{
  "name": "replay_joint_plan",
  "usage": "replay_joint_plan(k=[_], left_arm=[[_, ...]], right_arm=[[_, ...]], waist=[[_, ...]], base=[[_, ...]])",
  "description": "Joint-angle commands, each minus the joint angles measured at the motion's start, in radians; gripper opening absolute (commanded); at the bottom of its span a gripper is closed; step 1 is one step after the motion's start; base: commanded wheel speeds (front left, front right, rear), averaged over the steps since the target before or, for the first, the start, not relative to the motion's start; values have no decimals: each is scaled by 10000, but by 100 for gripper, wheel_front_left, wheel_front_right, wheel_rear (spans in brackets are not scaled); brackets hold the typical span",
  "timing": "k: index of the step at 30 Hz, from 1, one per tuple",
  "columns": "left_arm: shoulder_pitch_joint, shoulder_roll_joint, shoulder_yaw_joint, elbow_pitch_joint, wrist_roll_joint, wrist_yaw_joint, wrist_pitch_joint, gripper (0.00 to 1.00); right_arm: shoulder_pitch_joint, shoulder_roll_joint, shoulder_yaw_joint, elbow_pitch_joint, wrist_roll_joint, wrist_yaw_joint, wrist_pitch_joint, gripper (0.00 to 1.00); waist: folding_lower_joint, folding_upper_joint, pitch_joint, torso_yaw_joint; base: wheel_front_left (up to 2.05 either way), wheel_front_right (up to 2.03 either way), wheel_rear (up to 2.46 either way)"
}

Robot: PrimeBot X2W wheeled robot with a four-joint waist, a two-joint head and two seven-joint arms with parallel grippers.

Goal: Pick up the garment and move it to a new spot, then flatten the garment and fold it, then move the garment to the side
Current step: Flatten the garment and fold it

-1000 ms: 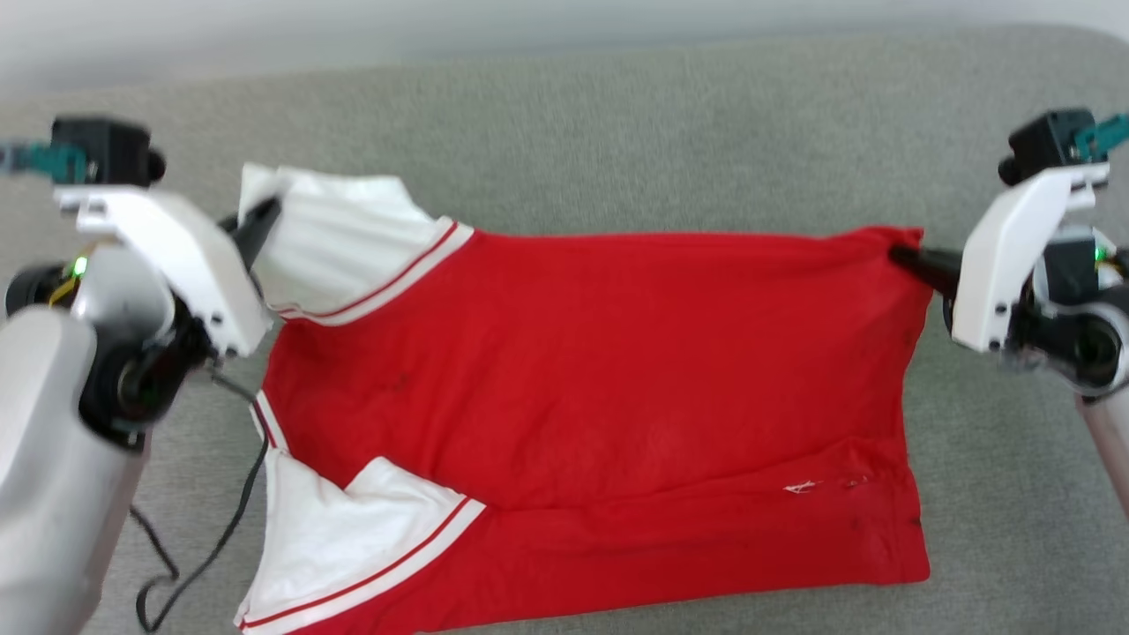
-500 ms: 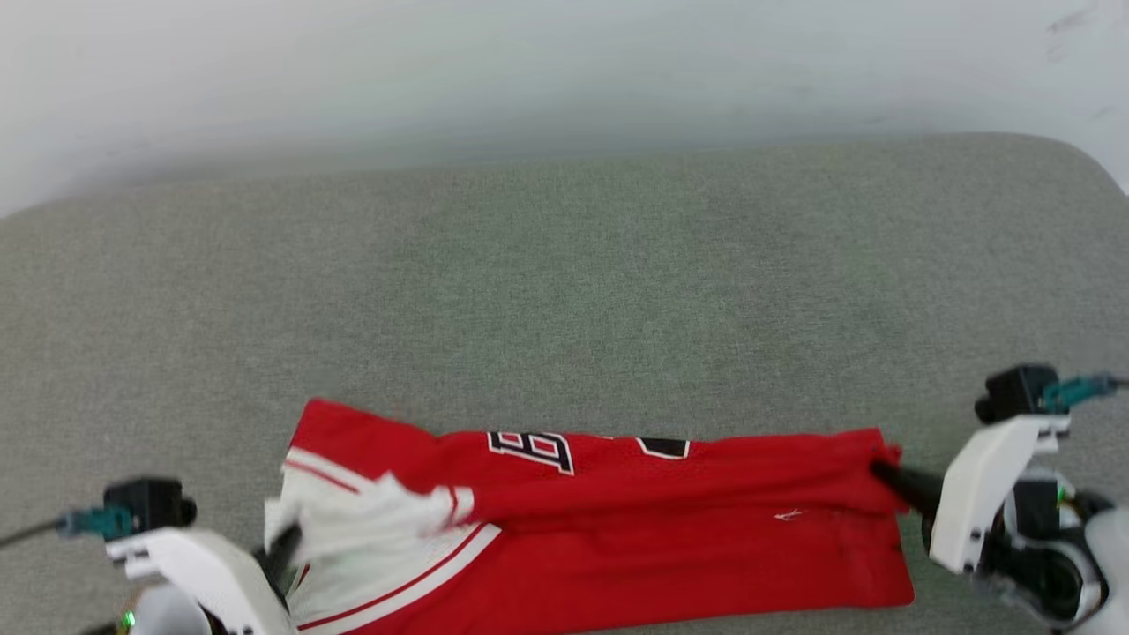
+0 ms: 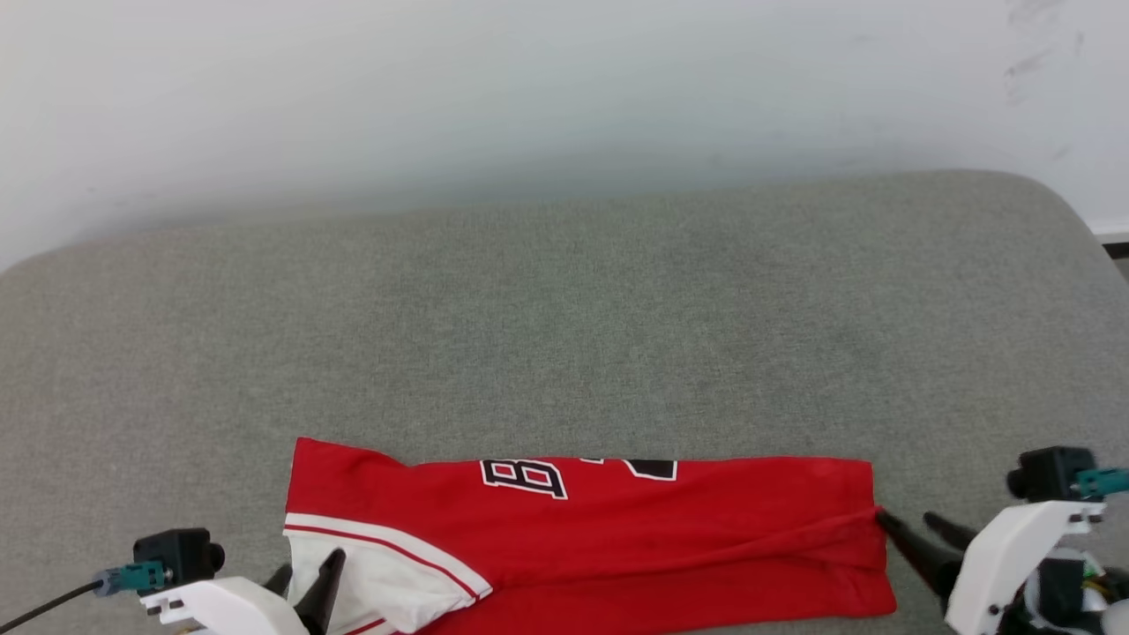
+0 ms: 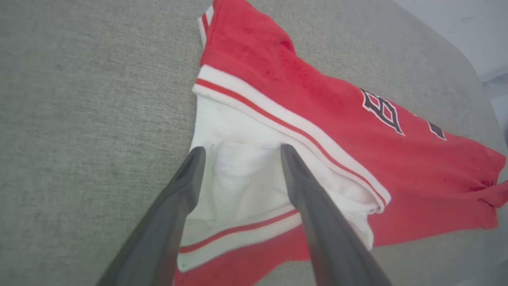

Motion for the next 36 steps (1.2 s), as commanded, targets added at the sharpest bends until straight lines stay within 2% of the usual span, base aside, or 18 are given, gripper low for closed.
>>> replay_joint_plan(k=[1,5,9,17,22,25,36], left_arm=[[-175,-45,78,-175,266,5,-430,100],[-391,-86,169,-606,806,84,-1272,100],[-725,-149,246,-1076,1568,257,-2313,100],[-1230,-419,300,-2036,3130,958,-4090,100],[-1374,-549,257,-2577,3852,1339,-4437,100],[-1326,-659,194,-2713,4097,1416,-4532,100],[-1446,-842,17,-2664,4282,1331,-4618,100]], right_arm=[[223,-197,-269,-486,-156,-6,-41,100],[384,-348,-1002,-1261,-345,-4,517,100],[329,-361,-1902,-1771,-581,-6,1662,100],[345,245,-3168,-2380,-1410,-4,3953,100],[489,915,-3605,-2328,-1820,-4,4639,100],[485,1353,-3729,-2176,-1981,-4,4744,100],[333,2043,-3626,-721,-1713,-4,4977,100]], waist=[[2,0,-247,-71],[2,0,-523,-74],[2,0,-586,29],[2,0,-293,640],[2,0,139,1227],[2,0,372,1526],[2,0,686,1934]], base=[[0,0,0],[0,0,0],[0,0,0],[0,0,0],[0,0,0],[0,0,0],[0,0,0]])
